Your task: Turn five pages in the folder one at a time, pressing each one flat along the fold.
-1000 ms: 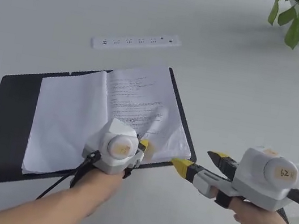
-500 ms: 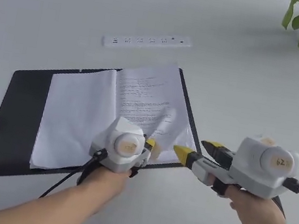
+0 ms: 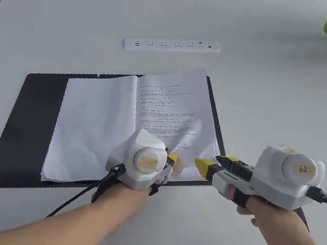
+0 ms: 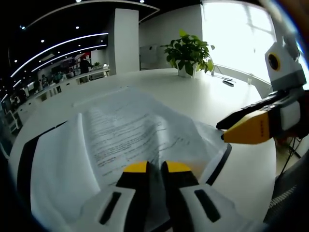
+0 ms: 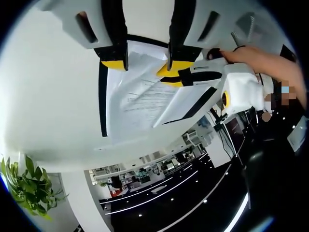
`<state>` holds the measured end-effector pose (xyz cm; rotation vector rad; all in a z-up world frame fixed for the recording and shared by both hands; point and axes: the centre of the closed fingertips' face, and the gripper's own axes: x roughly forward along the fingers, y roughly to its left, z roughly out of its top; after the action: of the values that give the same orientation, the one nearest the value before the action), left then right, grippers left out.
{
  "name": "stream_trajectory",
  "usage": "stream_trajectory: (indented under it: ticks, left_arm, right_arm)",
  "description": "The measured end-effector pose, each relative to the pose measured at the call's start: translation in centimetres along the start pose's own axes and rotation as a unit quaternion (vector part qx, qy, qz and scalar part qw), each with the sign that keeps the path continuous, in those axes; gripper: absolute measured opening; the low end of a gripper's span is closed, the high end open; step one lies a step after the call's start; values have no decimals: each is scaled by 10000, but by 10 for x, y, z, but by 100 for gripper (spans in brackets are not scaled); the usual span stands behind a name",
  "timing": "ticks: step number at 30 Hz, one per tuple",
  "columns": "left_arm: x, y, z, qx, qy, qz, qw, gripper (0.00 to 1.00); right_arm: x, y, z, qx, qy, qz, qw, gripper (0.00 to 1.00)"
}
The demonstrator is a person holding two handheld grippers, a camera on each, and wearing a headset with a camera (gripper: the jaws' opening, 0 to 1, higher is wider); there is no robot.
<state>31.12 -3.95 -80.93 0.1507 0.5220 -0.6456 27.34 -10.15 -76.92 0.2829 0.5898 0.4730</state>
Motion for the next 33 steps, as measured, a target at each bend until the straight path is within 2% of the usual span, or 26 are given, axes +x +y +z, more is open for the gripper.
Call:
stream_trajectory:
  ticks: [8,14,16,26,33]
  left_arm:
    - [1,1,1,-21,-12,-3,10000,10]
    - [1,1,1,-36,-14,-3,10000,10]
    - [1,1,1,-33,-14,-6,10000,10]
    - [1,2,1,-51,-19,3,10000,10]
    - [1,1,1,-69,0,4,10000,10]
  right_arm:
    - [7,-8,-6,200,100,-70,9997,29]
    - [9,-9,-9,538,119,-65,9985,29]
    - [8,-9,-9,491,112,-83,9987,28]
    - [6,-18,-8,594,84,-209,9980,9]
    - [5,-21,-8,727,94,-225,9971,4]
